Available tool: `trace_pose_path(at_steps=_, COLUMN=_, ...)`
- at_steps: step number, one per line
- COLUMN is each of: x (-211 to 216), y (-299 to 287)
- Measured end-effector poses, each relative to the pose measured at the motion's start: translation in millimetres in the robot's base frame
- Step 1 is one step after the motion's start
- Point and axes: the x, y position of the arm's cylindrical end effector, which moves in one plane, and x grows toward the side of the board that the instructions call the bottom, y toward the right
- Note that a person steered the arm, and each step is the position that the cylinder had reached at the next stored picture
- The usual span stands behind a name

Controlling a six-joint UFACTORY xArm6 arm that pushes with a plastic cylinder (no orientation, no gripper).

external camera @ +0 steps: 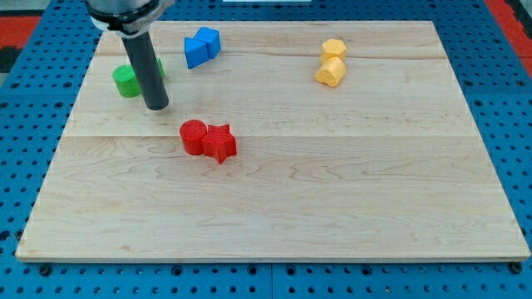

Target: Move green blocks to the left of the board

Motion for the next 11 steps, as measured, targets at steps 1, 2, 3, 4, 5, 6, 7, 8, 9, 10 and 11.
trace_pose_path(at_steps=1, x=-1.2, y=8.7)
trace_pose_path(at_steps=2, x=-1.2, y=38.3)
trace_pose_path(at_steps=3, x=-1.2, y=41.8)
trace_pose_path(at_steps=4, x=-1.1, y=44.0)
trace_pose_path(at_steps=5, x=-1.1, y=42.7)
trace_pose_path(at_steps=6, x=-1.1, y=40.0)
trace_pose_path(at_steps=7, x=-23.6, y=50.9)
trace_pose_path(at_steps=8, x=-54.3, y=53.6)
trace_pose_path(at_steps=9, x=-61.7, y=53.6)
trace_pose_path(at_steps=10, x=-67.9, y=42.2)
trace_pose_path(at_steps=11, x=-72.6, y=9.5)
